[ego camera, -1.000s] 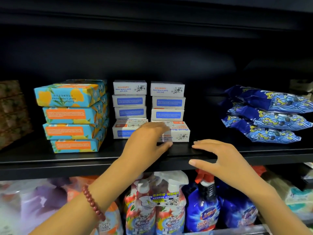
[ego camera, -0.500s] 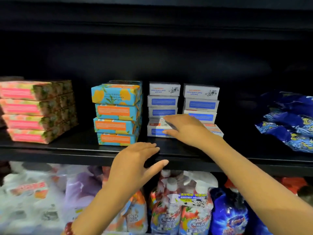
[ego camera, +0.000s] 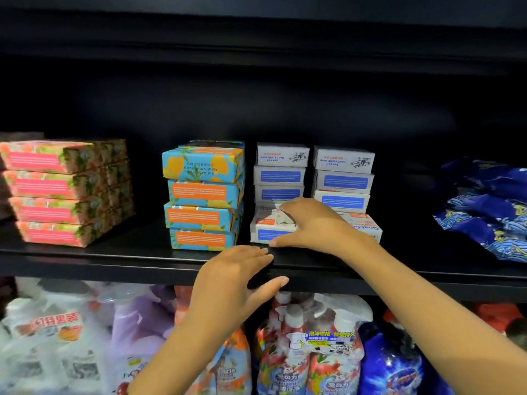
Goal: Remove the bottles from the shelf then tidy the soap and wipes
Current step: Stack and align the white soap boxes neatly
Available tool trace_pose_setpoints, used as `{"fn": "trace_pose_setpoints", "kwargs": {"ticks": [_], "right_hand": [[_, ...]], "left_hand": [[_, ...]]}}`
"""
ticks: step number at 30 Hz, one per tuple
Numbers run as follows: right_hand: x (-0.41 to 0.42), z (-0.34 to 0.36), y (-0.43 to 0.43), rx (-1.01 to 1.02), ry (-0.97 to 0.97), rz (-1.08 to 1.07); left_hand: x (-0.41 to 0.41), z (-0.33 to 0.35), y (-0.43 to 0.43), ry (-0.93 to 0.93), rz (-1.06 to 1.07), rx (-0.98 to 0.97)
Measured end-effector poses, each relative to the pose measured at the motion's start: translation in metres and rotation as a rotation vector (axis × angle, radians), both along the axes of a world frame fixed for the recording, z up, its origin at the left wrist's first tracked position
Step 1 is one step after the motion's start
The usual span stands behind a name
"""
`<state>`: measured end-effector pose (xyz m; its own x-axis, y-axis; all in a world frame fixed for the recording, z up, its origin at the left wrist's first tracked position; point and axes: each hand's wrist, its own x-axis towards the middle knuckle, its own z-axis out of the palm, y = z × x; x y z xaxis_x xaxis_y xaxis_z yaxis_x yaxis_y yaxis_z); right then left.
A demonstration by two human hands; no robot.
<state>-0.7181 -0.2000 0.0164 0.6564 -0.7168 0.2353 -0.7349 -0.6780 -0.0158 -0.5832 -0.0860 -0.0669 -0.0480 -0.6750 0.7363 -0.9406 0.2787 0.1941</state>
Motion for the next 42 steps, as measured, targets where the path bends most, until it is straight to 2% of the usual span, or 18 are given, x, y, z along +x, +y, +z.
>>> {"fn": "trace_pose_setpoints", "kwargs": {"ticks": [6, 9, 11, 15, 20, 23, 26, 31, 34, 38, 42], "right_hand": [[-0.034, 0.007, 0.023, -0.098, -0.445, 0.052], [-0.069, 0.014, 0.03, -0.098, -0.539, 0.013], [-0.092, 0.014, 0.031, -0.102, -0.582, -0.018], [-0.125, 0.006, 0.028, -0.094, -0.597, -0.081], [-0.146, -0.006, 0.023, -0.117, -0.631, -0.108], [-0.152, -0.008, 0.021, -0.128, -0.624, -0.124], [-0.153, -0.007, 0.021, -0.113, -0.639, -0.111], [-0.151, -0.006, 0.024, -0.107, -0.678, -0.075], [-0.15, -0.004, 0.024, -0.119, -0.708, -0.041], [-0.147, -0.001, 0.027, -0.127, -0.745, -0.004], [-0.146, 0.003, 0.027, -0.114, -0.778, 0.024]], "left_hand": [[-0.001, 0.0, -0.001, 0.021, 0.001, 0.008], [-0.012, 0.013, -0.003, 0.181, -0.1, -0.045], [-0.022, 0.029, -0.013, 0.157, -0.122, -0.129], [-0.034, 0.066, -0.05, 0.03, 0.011, -0.208], [-0.037, 0.101, -0.1, -0.05, 0.205, -0.049], [-0.026, 0.105, -0.126, -0.138, 0.317, -0.007], [-0.02, 0.106, -0.138, -0.143, 0.372, 0.048], [-0.019, 0.101, -0.14, -0.212, 0.373, -0.161], [-0.022, 0.105, -0.133, -0.202, 0.381, -0.147], [-0.024, 0.104, -0.124, -0.323, 0.465, -0.225], [-0.029, 0.101, -0.114, -0.346, 0.484, -0.305]]}}
